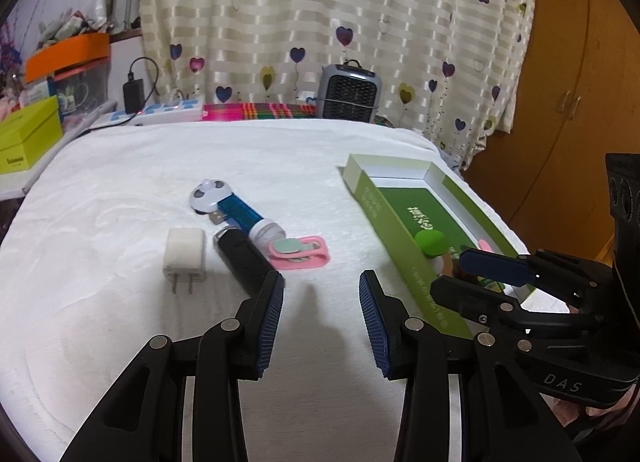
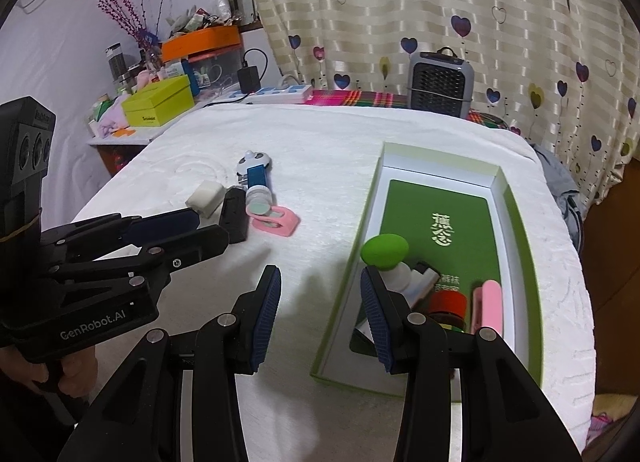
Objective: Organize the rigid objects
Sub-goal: 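Move the left tool to the white charger plug and grasp it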
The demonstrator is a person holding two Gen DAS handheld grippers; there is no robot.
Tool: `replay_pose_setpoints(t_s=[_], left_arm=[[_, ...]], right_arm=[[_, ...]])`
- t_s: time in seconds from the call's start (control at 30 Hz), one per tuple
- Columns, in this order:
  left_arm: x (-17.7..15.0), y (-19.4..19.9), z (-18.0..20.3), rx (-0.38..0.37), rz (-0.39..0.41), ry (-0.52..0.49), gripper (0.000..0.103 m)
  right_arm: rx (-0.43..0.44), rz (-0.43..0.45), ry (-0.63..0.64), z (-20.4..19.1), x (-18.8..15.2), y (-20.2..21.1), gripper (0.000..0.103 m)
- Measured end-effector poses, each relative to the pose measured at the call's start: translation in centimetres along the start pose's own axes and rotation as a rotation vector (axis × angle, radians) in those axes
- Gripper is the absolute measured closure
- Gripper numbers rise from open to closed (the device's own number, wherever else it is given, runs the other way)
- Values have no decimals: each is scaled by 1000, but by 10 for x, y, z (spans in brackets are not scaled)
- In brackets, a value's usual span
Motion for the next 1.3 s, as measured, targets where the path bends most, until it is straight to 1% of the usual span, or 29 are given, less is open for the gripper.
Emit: replay_pose_setpoints(t_s=[0.6,0.8,1.03,1.3], left_arm=[[1,-13,-42,90,-24,87,64],[4,-20,-54,138,-27,101,64],[10,-37,-70,193,-63,116,64],[14,-60,-72,216,-108,91,64]], right_arm=[[53,-21,20,-10,9,-22,60],[65,-28,27,-11,12,-28,60],[80,-39,34,-14,16,-36,60],[99,-53,39,-15,20,-46,60]])
Point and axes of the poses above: each gripper's, at about its wrist camera, not at the fingertips, and y roughly against the way its jaws point, z to its right, x to its top, the point moved 1 cm from there along -y, roughly the way its jaws point, and after that the axes turned 9 degrees about x, right-handed, at the moved point
